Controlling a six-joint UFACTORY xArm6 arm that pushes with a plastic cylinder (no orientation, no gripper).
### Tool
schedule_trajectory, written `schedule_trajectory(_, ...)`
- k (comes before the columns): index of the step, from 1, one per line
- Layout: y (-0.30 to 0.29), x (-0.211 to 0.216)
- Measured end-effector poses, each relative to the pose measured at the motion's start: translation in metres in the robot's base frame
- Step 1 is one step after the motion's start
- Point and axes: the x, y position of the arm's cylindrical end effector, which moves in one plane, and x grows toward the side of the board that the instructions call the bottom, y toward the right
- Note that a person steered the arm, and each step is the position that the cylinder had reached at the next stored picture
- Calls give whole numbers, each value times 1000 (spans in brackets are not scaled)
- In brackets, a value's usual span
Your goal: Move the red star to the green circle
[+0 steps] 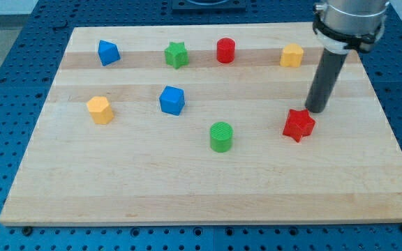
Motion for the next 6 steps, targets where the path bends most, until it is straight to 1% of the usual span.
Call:
schedule_trajectory(1, 11, 14)
schedule_trajectory(2, 10, 19)
schedule_trajectory(4, -28, 35)
schedule_trajectory(6, -86, 39)
